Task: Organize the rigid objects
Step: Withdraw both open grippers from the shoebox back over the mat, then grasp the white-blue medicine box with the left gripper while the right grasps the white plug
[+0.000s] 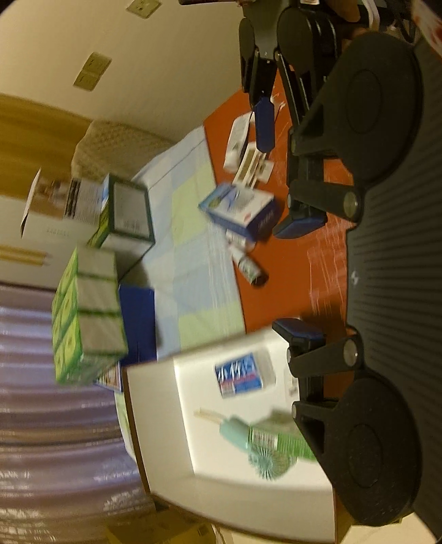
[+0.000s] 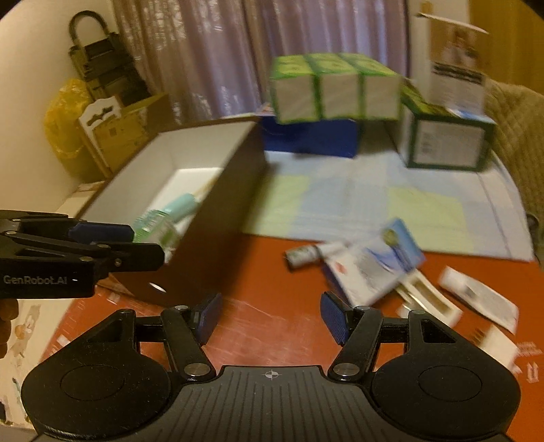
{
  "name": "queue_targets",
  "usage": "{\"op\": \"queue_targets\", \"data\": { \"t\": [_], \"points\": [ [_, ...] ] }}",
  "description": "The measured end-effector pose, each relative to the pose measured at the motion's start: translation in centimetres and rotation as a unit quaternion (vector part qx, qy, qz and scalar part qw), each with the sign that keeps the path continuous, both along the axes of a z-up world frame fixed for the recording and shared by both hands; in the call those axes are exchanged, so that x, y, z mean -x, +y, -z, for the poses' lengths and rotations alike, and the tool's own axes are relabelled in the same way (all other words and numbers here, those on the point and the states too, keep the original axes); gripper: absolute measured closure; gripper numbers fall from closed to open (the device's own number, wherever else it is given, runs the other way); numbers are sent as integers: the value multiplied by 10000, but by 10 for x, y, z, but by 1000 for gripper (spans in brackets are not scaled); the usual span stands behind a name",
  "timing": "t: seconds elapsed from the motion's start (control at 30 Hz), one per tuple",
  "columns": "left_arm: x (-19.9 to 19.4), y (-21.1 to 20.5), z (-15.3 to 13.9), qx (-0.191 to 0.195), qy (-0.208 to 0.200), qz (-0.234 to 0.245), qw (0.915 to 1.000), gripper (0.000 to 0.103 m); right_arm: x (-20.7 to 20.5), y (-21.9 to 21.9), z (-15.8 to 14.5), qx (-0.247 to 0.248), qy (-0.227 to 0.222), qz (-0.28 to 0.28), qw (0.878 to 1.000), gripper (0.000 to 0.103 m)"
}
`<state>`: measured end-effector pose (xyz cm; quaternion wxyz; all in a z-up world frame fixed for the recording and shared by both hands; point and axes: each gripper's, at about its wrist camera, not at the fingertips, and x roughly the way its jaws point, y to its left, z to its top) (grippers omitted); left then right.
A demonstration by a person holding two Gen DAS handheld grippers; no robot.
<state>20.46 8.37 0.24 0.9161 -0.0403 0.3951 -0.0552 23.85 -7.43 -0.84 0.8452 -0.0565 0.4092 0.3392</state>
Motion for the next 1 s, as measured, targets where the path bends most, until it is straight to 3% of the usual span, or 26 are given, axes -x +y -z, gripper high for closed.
{"op": "queue_targets", "data": {
  "t": [0.23, 0.33, 0.5, 0.73, 1.0],
  "points": [
    [-18, -52, 15, -31, 139, 370, 9992, 55, -16, -64, 9, 81, 150, 494, 9986, 42],
    [-25, -73, 24, -169, 182, 538, 9982, 48, -24, -90, 16, 147, 216, 731, 9970, 42],
    [-41, -100, 45, -391, 247, 731, 9963, 46, -38, -126, 28, 304, 295, 1084, 9932, 42],
    [-66, -125, 72, -1157, 119, 946, 9887, 41, -54, -163, 43, 448, 421, 1446, 9876, 42],
    [-94, -151, 100, -2036, 93, 1155, 9722, 40, -73, -190, 59, 616, 560, 1711, 9817, 42]
  ]
}}
